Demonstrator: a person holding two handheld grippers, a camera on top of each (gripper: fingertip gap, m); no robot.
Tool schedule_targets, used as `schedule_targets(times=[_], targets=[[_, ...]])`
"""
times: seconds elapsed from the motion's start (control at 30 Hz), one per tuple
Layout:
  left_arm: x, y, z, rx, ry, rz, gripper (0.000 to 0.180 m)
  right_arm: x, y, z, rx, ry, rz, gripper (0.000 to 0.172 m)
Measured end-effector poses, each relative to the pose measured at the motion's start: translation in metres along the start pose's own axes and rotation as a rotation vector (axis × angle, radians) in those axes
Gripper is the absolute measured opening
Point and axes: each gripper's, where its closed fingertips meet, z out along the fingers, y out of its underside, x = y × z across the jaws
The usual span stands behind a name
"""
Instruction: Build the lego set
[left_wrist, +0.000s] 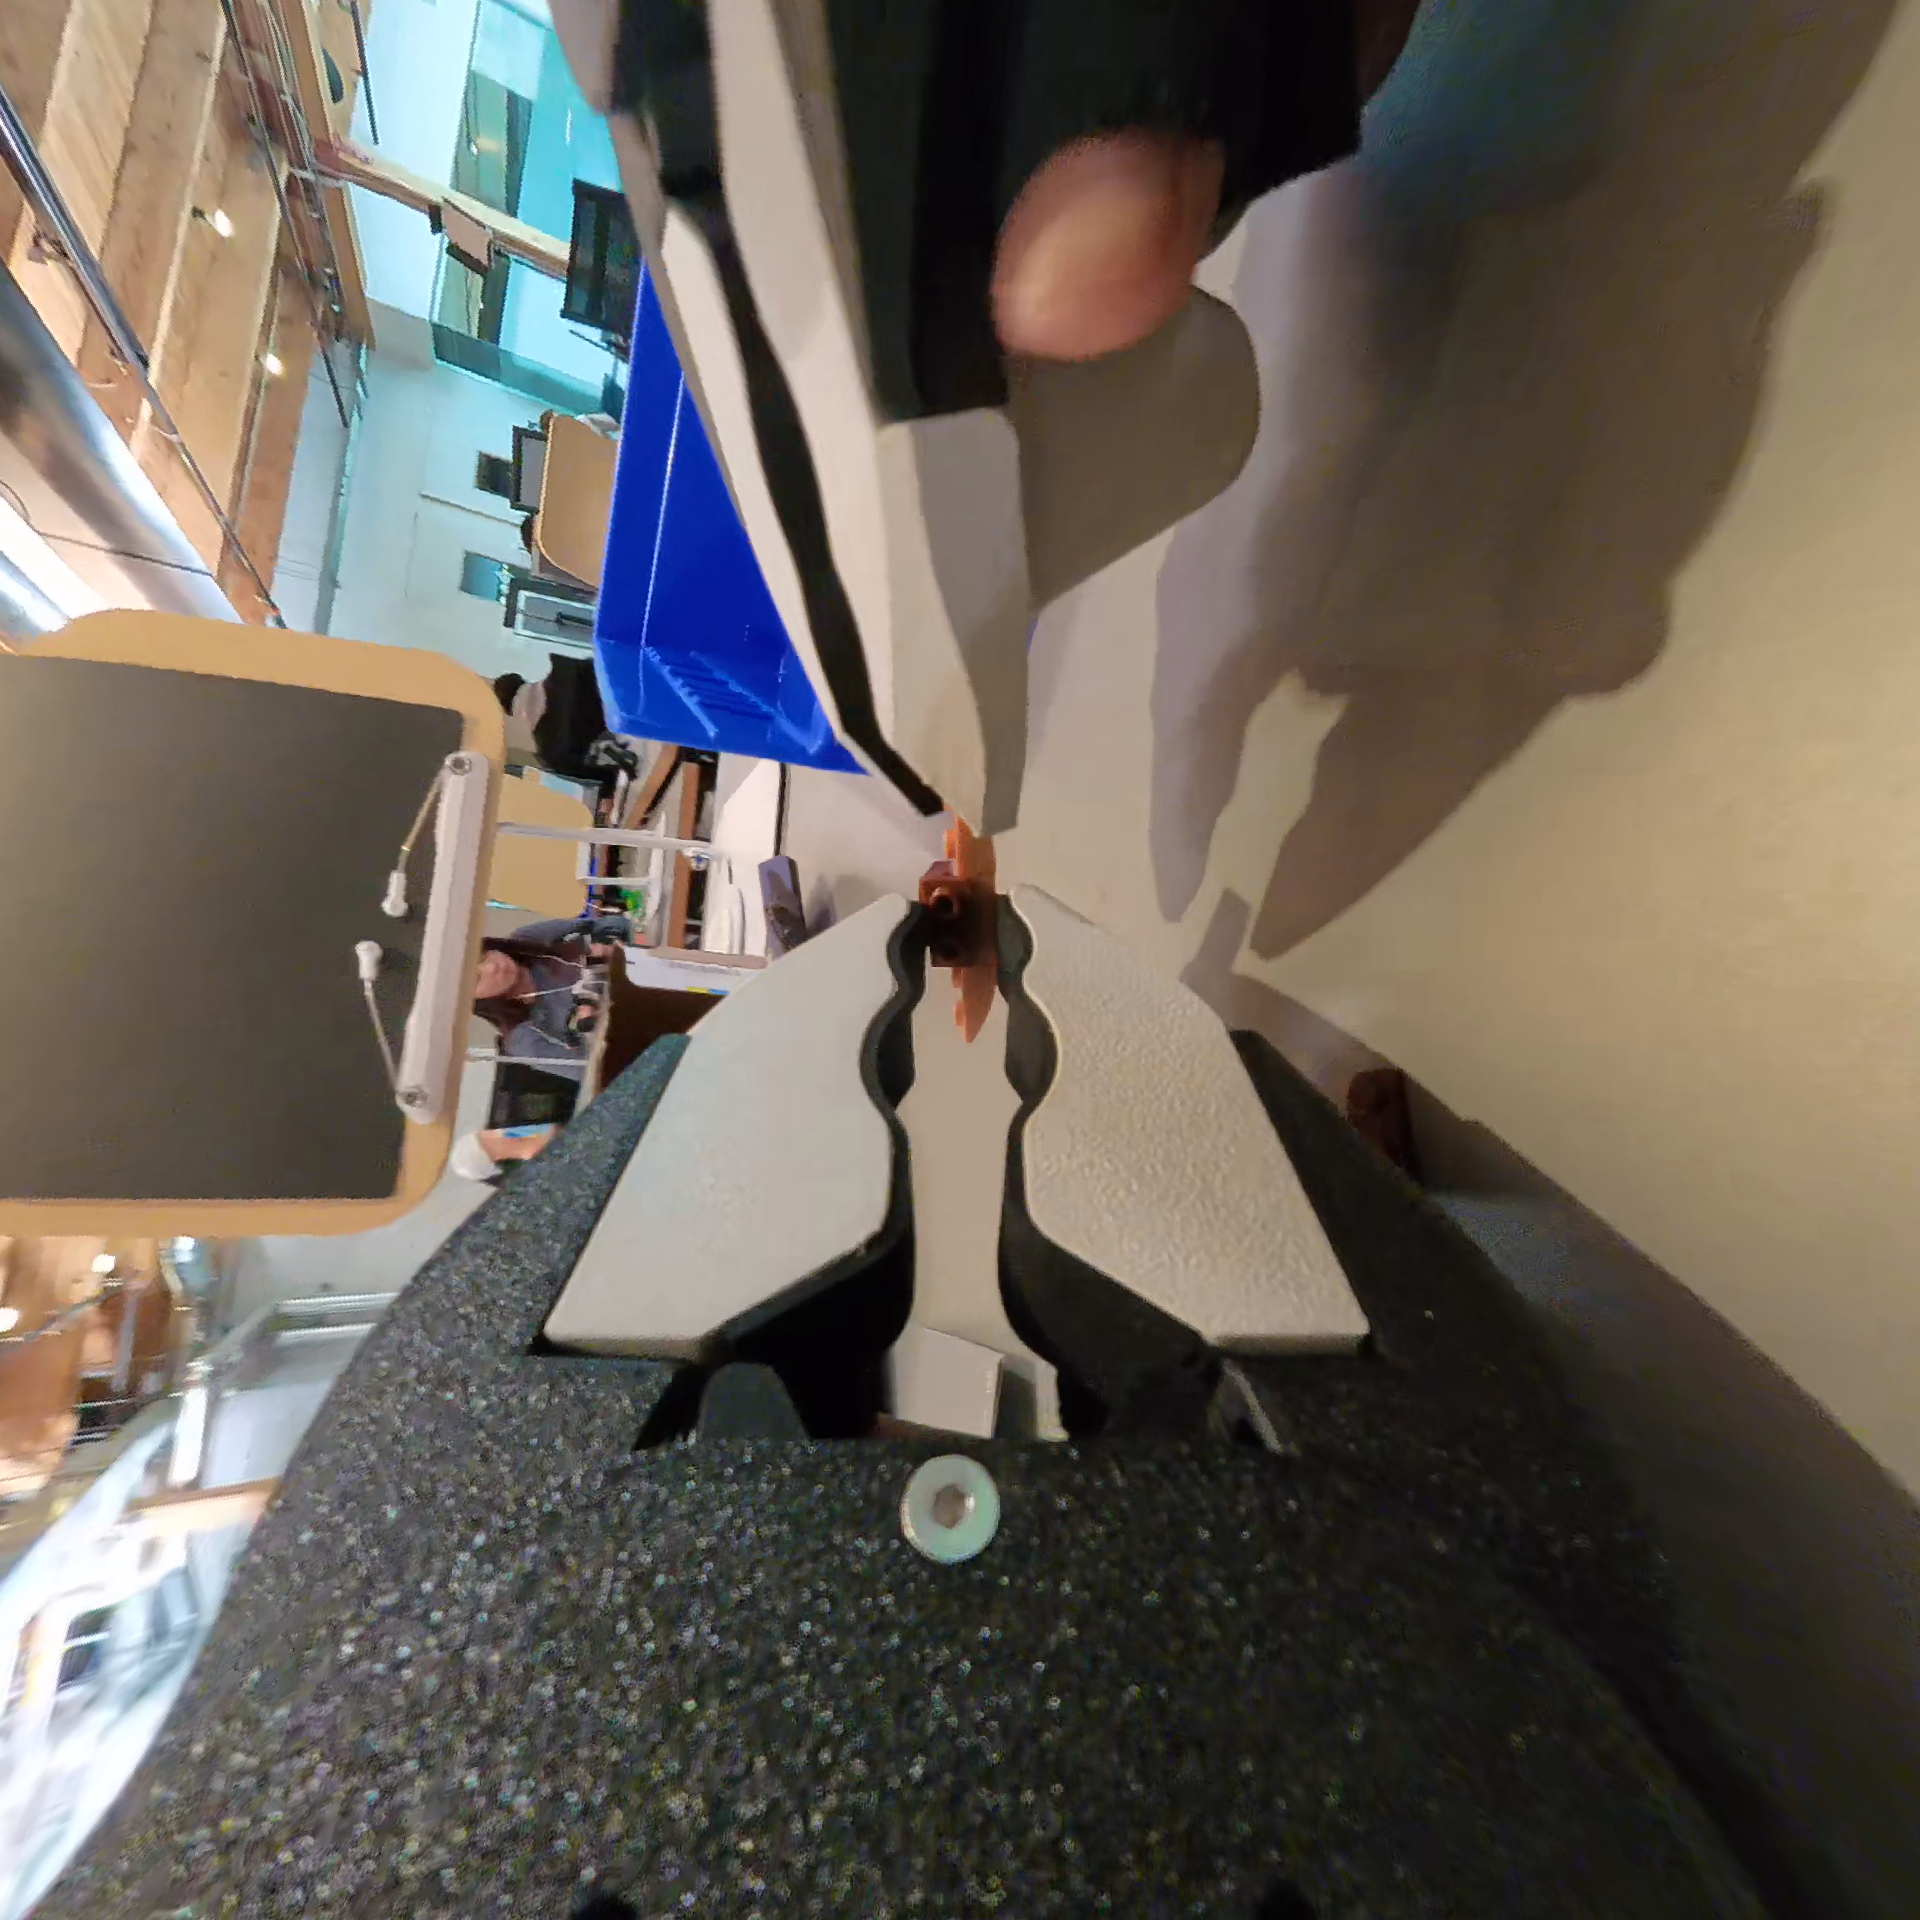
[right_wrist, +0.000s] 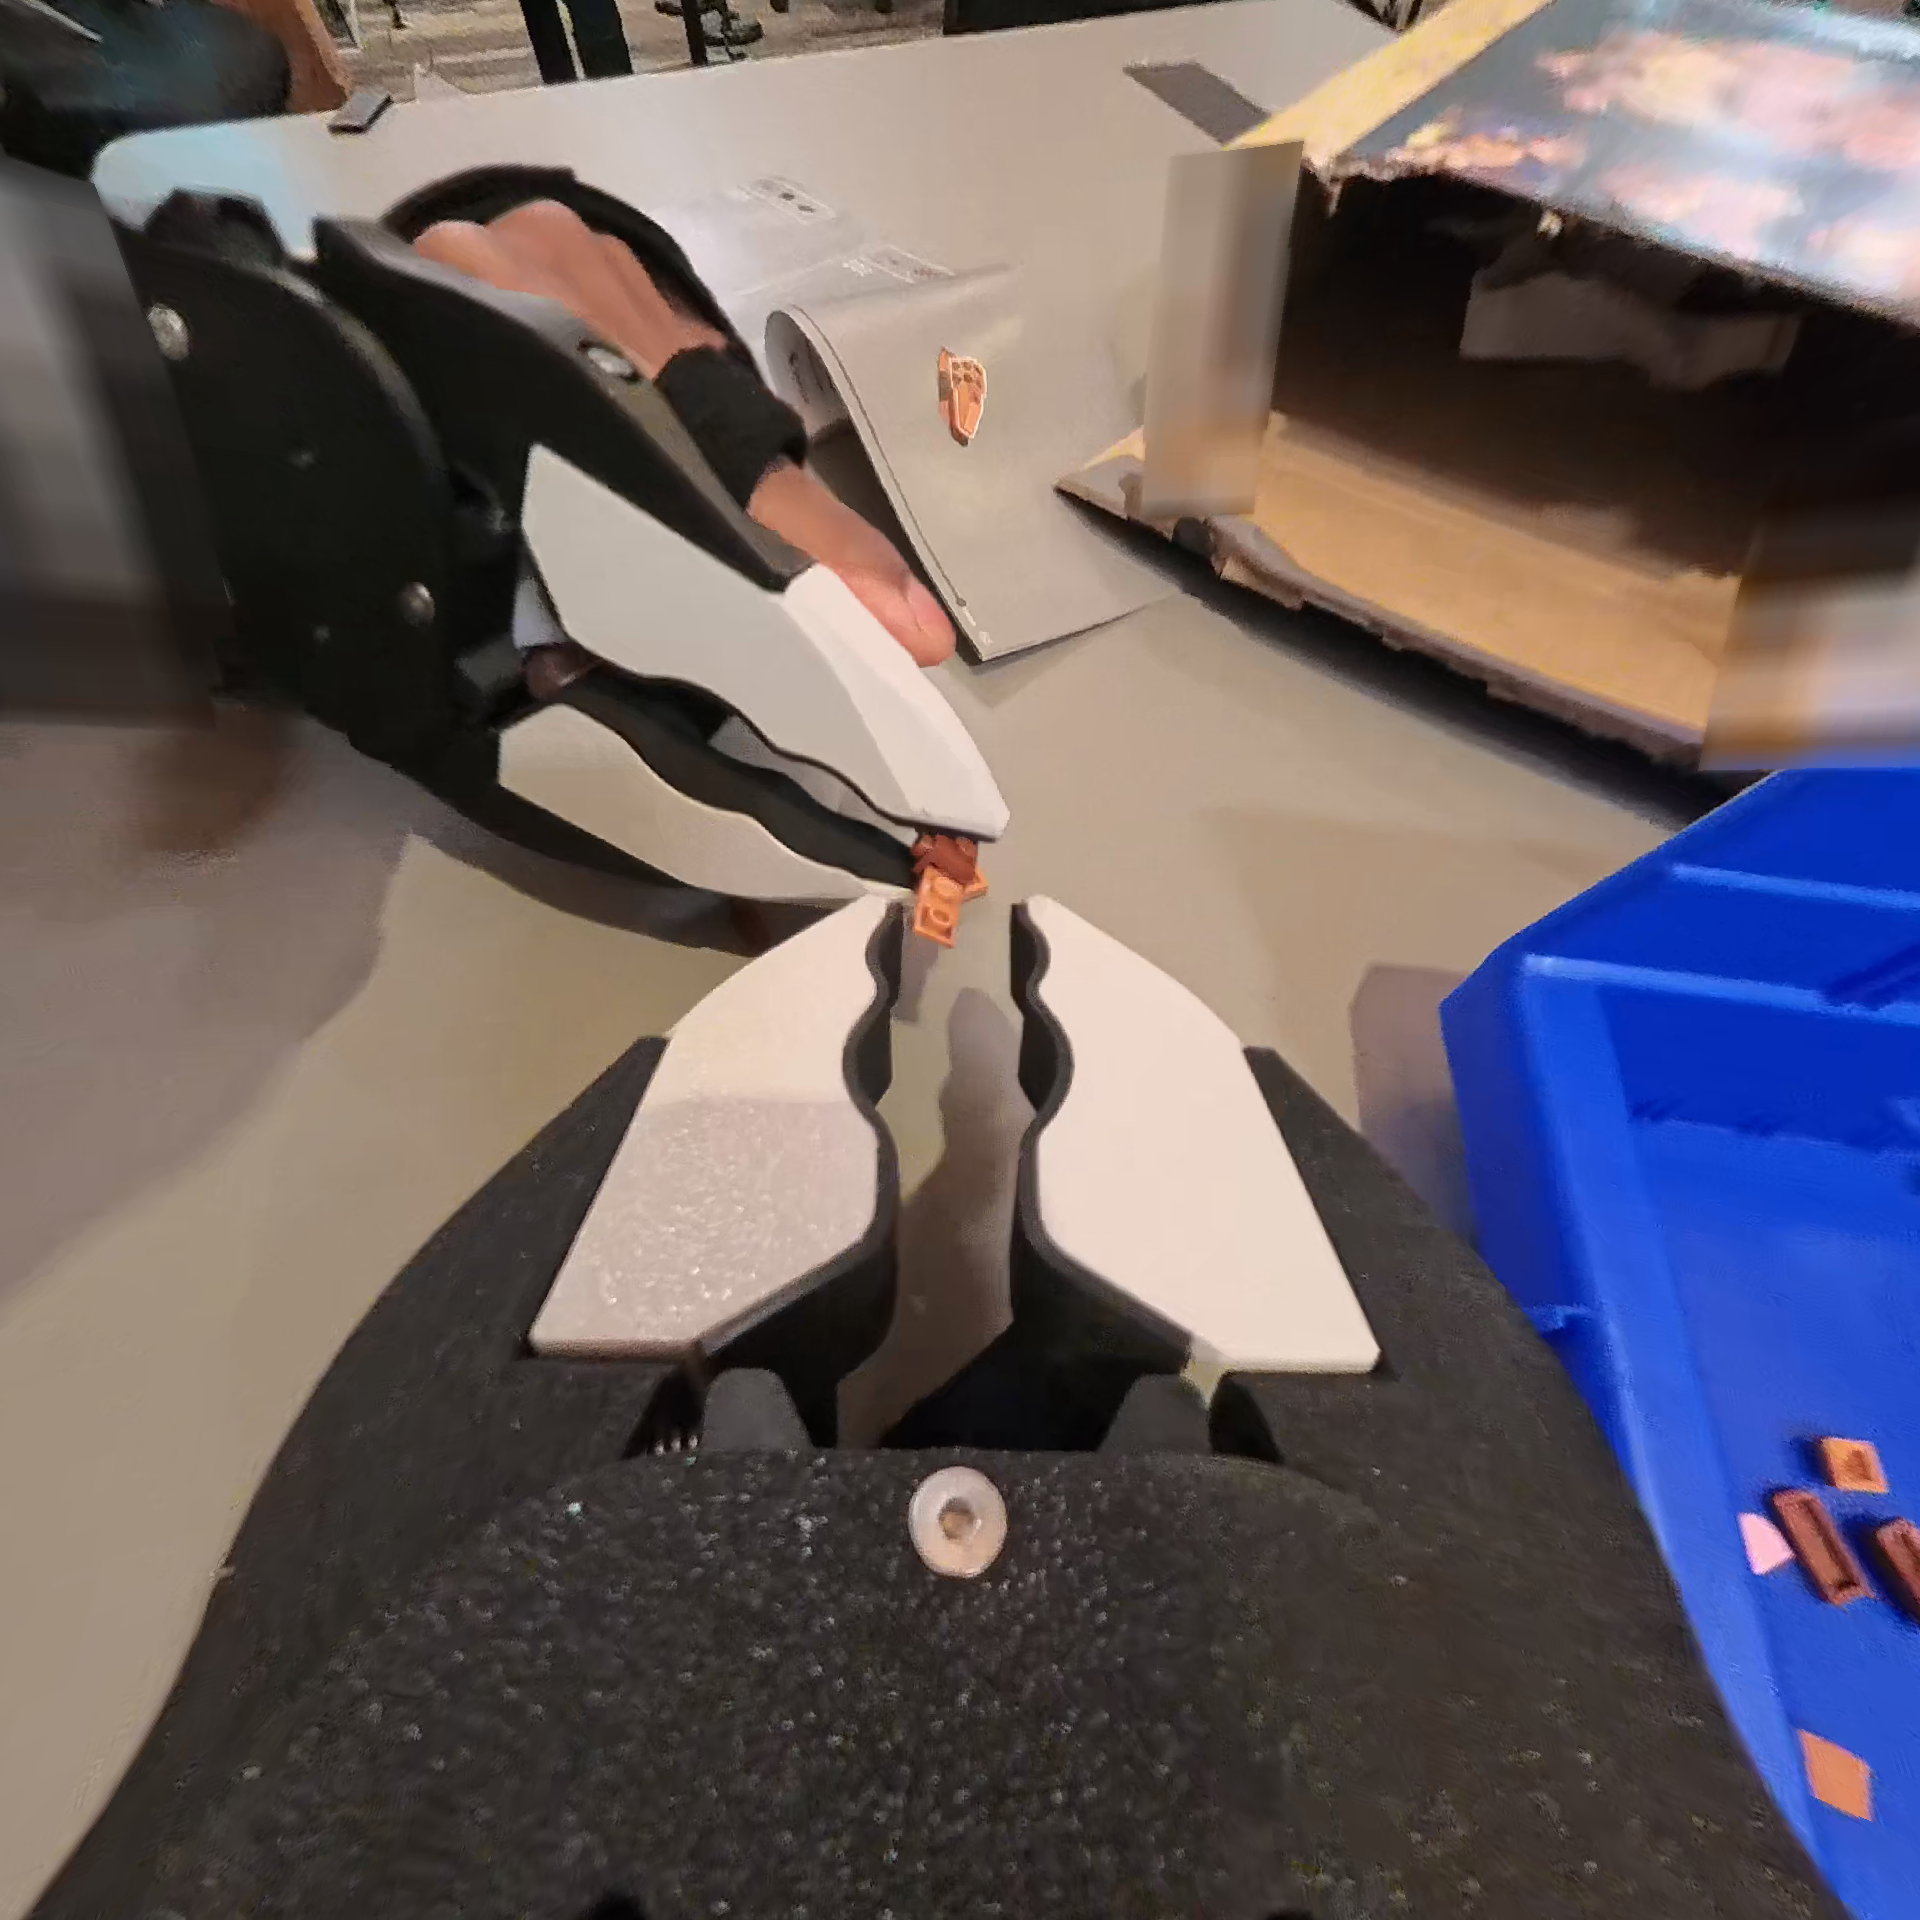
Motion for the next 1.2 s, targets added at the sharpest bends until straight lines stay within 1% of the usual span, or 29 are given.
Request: schedule_targets(times=[0.1, 0.27, 0.4, 0.57, 0.67, 0.97, 1.0, 1.2], targets=[[-0.001, -0.002, -0.003, 0.035, 0.036, -0.099, 0.012, -0.002, -0.002, -0.002, 0.020, -0.013, -0.067, 0.021], [0.001, -0.006, -0.006, 0.076, 0.090, -0.193, 0.012, -0.012, -0.004, -0.001, 0.035, -0.023, -0.218, 0.023], [0.005, -0.009, -0.008, 0.093, 0.129, -0.214, 0.012, -0.013, 0.000, 0.002, 0.018, 0.001, -0.315, 0.023], [0.010, -0.014, -0.011, 0.134, 0.186, -0.251, 0.012, -0.018, -0.001, 0.000, 0.043, -0.010, -0.404, 0.022], [0.012, -0.017, -0.013, 0.148, 0.216, -0.274, 0.012, -0.022, -0.001, -0.001, 0.053, -0.014, -0.462, 0.019], [0.015, -0.016, -0.014, 0.143, 0.243, -0.261, 0.011, -0.025, 0.002, 0.001, 0.042, -0.036, -0.444, 0.018], [0.017, -0.016, -0.014, 0.142, 0.250, -0.255, 0.011, -0.024, 0.002, 0.001, 0.038, -0.034, -0.433, 0.010], [0.020, -0.018, -0.015, 0.141, 0.270, -0.244, 0.011, -0.026, 0.003, 0.000, 0.028, -0.065, -0.409, 0.009]])
